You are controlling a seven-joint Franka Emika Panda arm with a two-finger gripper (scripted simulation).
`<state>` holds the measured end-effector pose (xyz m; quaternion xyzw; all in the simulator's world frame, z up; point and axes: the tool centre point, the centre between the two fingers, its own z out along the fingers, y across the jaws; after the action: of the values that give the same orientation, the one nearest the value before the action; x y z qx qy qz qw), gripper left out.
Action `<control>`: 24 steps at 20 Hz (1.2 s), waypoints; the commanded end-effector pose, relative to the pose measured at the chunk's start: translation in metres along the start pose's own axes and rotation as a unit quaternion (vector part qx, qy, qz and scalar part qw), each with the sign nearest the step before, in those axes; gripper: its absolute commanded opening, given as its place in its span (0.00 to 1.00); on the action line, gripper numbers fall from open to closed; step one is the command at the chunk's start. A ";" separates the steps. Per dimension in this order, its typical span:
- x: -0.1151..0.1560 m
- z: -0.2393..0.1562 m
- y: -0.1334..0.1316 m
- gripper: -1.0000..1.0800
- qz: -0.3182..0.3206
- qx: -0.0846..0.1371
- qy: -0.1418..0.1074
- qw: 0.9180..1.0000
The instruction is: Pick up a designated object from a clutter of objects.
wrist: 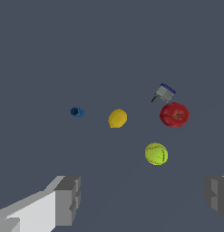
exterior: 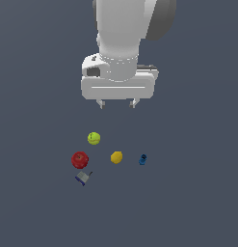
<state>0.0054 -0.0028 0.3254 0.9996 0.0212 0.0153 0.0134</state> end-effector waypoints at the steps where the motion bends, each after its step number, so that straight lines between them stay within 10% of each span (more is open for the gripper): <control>1: 0.000 0.000 0.000 0.96 0.000 0.000 0.000 1.000; 24: 0.018 0.019 -0.008 0.96 -0.016 0.008 0.000 1.000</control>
<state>0.0200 0.0021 0.3145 0.9994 0.0301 0.0163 0.0048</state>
